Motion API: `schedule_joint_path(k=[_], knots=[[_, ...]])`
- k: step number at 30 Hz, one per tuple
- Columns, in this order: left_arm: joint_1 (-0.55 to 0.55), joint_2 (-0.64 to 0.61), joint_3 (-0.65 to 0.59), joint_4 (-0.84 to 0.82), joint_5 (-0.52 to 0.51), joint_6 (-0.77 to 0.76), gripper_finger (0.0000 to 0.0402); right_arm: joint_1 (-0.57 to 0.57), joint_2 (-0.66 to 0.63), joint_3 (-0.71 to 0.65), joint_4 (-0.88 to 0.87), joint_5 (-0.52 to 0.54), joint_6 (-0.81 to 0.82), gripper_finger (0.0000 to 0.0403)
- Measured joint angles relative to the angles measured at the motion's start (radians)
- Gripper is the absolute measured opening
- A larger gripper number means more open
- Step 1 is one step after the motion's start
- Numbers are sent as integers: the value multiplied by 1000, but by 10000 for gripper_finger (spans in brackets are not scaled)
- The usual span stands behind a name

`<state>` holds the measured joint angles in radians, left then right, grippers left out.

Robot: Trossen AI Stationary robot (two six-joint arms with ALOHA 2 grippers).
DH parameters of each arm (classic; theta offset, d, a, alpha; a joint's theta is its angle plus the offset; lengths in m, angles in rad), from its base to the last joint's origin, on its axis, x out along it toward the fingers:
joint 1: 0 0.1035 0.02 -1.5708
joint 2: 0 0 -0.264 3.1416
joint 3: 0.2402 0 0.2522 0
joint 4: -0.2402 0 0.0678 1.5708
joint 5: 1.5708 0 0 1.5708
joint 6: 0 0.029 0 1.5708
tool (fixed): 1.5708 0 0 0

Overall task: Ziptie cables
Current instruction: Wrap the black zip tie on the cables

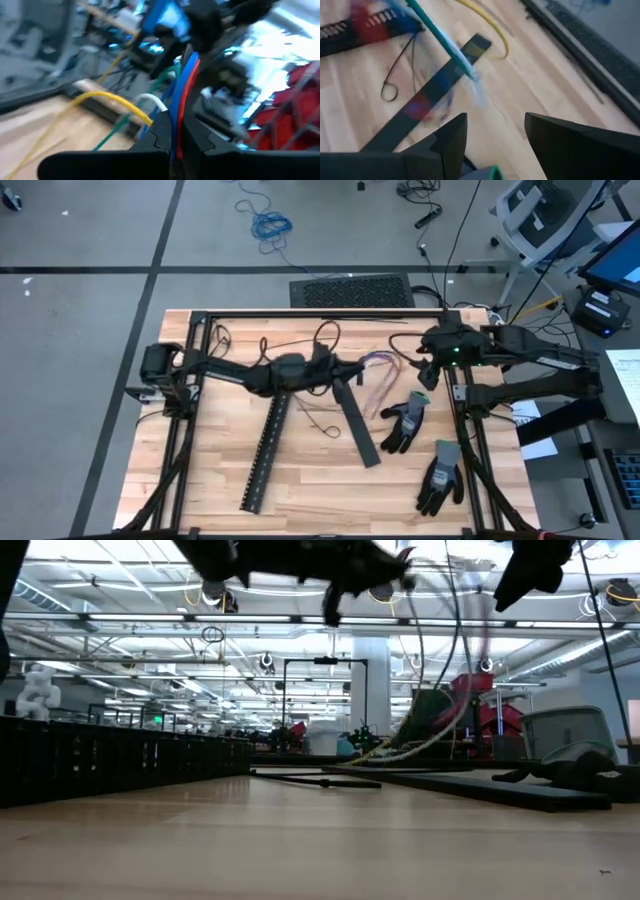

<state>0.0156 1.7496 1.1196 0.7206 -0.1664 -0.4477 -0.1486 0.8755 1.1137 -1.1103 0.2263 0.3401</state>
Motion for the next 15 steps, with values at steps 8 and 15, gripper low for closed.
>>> schedule_joint_path(k=[8, 15], knots=[[27, 196, 110, 231, 133, -99, 18, 0, -53, 0, -2, 18, -1, 192], [86, 206, 116, -52, 461, -190, 18, 0, -53, 0, -12, 12, 15, 192]])
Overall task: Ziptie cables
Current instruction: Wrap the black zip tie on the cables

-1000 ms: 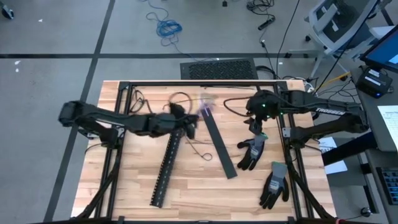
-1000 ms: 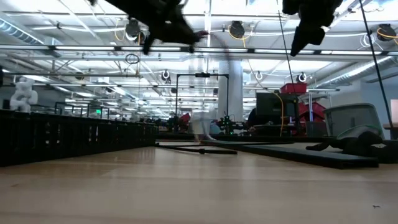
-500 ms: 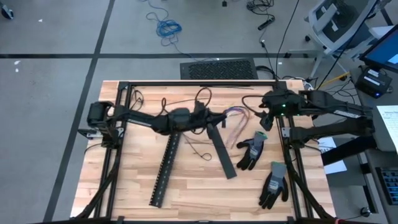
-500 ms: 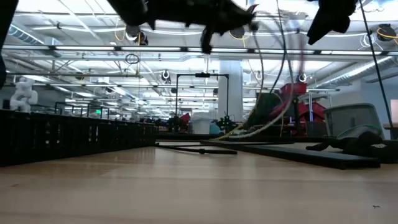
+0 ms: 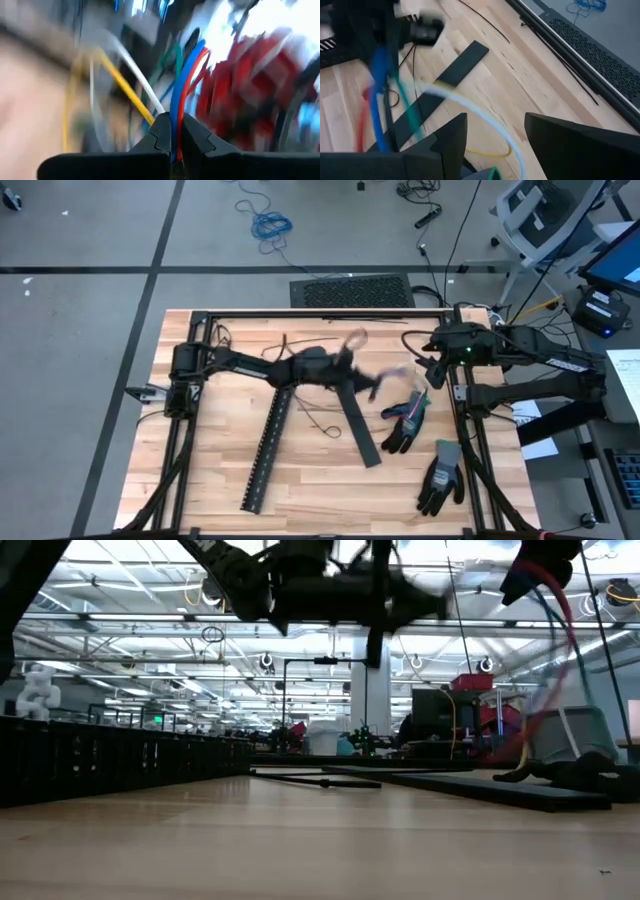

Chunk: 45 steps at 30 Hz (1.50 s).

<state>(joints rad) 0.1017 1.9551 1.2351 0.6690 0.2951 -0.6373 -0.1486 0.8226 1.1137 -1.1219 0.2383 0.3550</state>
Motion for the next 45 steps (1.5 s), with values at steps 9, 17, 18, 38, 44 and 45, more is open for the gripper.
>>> schedule_joint_path(k=[9, 17, 18, 38, 44, 45], knots=[[-32, -62, -3, -674, -19, 168, 18, 0, 0, 0, -13, 0, -3, 192], [-134, -61, -1, -720, -214, 90, 17, 0, 0, 0, -12, 6, -7, 192], [-148, -61, -1, -720, -223, 91, 17, 0, 0, 0, -12, 6, -7, 192], [-223, 22, -2, -717, -452, 72, 17, 0, 0, 0, -4, -1, -6, 192], [-225, 22, -2, -728, -474, 94, 46, 0, 0, 0, -4, -1, -2, 192], [-225, 22, -2, -716, -476, 93, 49, 0, 0, 0, -4, 0, -2, 192]])
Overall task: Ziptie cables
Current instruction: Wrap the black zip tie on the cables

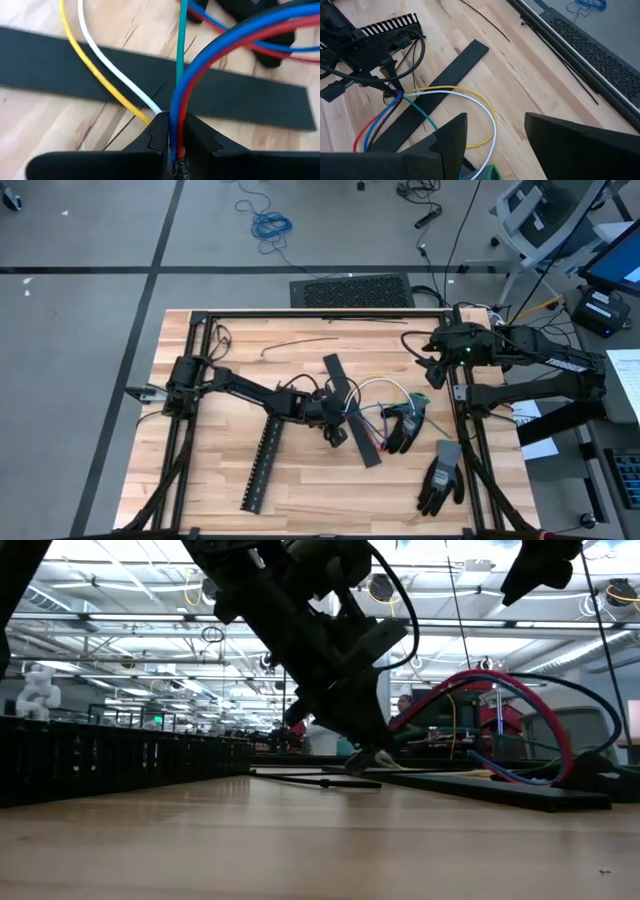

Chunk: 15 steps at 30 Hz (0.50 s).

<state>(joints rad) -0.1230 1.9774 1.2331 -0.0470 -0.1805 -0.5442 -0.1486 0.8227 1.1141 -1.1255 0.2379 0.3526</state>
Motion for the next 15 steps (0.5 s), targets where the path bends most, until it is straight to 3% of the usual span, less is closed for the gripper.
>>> schedule_joint_path(k=[15], knots=[[-19, 0, 0, 9, 5, 0, 57, 0, 0, 0, 0, 0, -1, 192]])
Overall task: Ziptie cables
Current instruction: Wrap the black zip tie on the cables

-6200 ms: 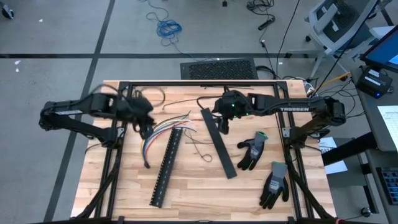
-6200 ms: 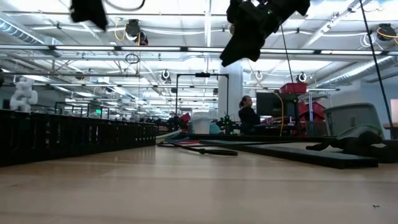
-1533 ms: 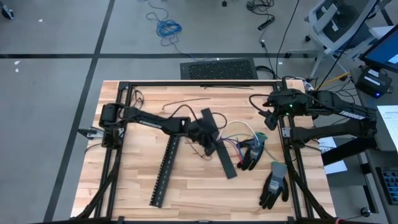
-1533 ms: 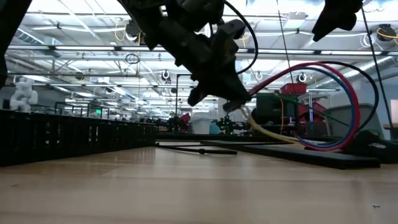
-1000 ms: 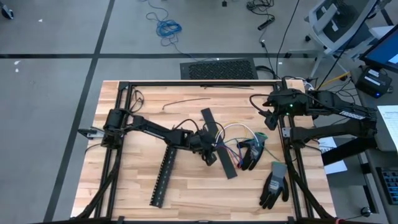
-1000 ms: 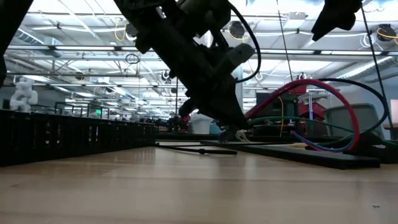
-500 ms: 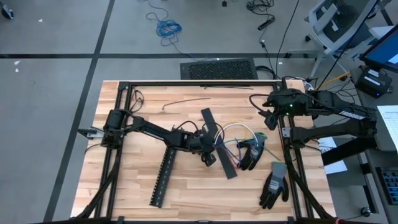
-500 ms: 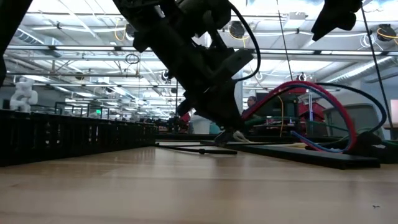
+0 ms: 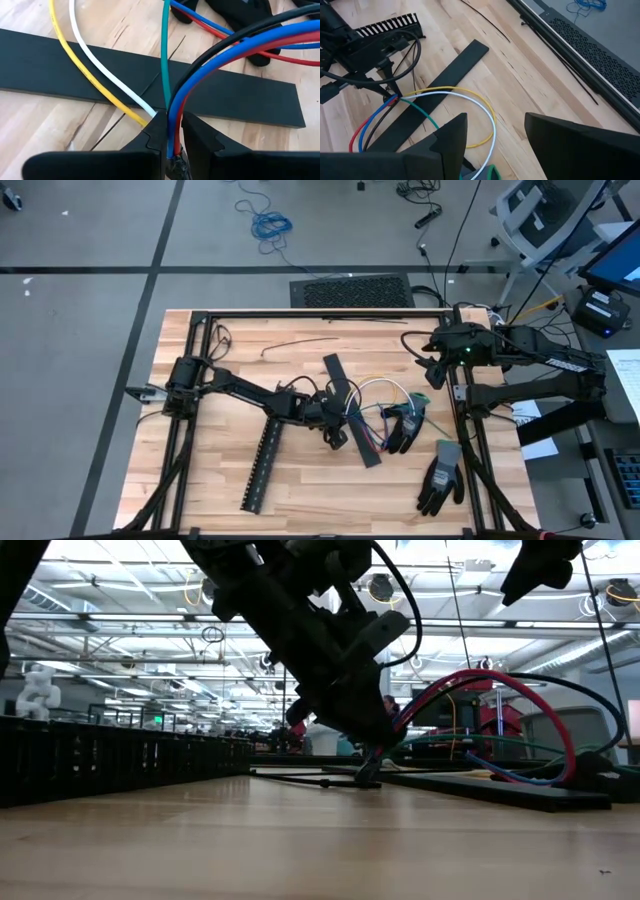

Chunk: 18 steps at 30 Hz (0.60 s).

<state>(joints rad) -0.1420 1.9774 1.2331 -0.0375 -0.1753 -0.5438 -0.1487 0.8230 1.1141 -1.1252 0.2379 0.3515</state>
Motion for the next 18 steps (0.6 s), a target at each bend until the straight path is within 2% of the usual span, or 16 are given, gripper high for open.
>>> schedule_joint_path(k=[9, 15, 18], knots=[[3, 0, 0, -8, -12, 44, 62, 0, 0, 0, 0, 0, 0, 192], [9, 0, 0, -5, -11, 53, 93, 0, 0, 0, 0, 0, 0, 192], [11, 0, 0, -7, 29, 53, 112, 0, 0, 0, 0, 0, -1, 192]])
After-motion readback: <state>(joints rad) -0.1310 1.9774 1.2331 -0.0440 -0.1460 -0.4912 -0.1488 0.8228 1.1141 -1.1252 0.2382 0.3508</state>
